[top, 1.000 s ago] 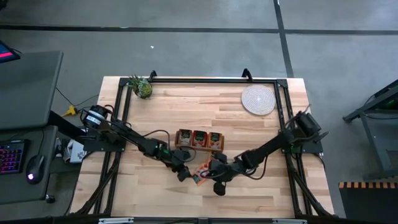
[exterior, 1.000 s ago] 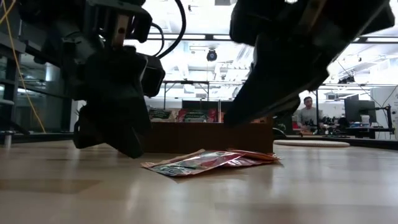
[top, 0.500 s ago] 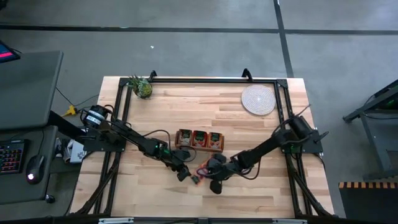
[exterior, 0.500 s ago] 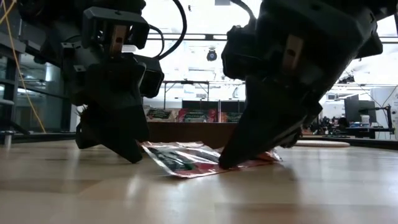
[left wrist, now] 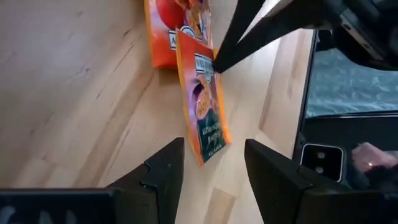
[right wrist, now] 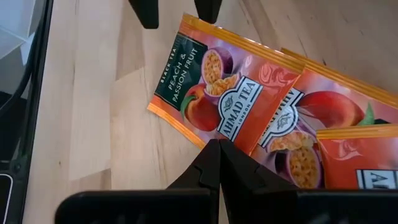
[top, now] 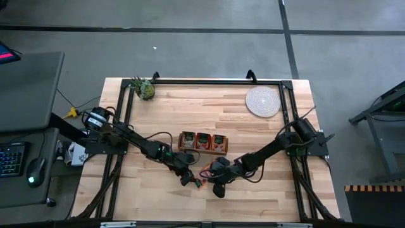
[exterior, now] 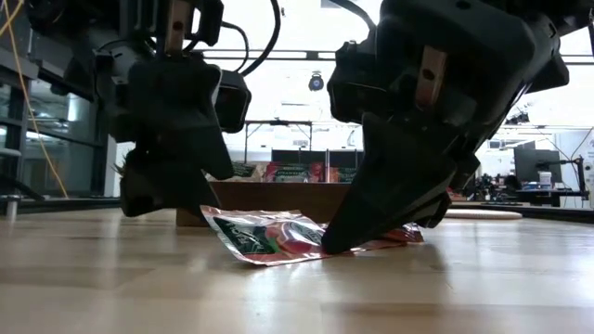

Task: Pick & Place Tea
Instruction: Put the orange tea bag into the right section of the brown wooden organizer

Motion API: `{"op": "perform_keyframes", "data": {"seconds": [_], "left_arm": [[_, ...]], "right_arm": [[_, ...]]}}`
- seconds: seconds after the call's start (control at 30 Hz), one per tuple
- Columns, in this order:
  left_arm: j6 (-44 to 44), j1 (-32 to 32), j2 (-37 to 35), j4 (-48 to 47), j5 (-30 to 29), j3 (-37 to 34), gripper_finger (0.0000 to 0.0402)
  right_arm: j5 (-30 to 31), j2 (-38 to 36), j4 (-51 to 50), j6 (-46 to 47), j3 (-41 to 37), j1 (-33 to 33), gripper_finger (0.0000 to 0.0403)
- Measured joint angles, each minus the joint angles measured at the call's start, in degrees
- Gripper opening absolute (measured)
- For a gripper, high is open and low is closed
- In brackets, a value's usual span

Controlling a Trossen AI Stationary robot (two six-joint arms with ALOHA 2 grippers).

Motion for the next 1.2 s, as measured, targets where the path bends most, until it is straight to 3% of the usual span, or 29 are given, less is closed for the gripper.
{"op": "perform_keyframes", "data": {"seconds": [1.0, 1.2], "left_arm": [[-3.5, 0.4, 1.8, -0.5, 0.7, 0.0, 0.0167], [-3.4, 0.4, 1.8, -1.1, 0.2, 0.0, 0.0119]], "right_arm": [[0.9, 0.3, 2.6, 0.0, -0.2, -0.7, 0.0], [0.9, 0.3, 2.9, 0.0, -0.2, -0.7, 0.0]]}}
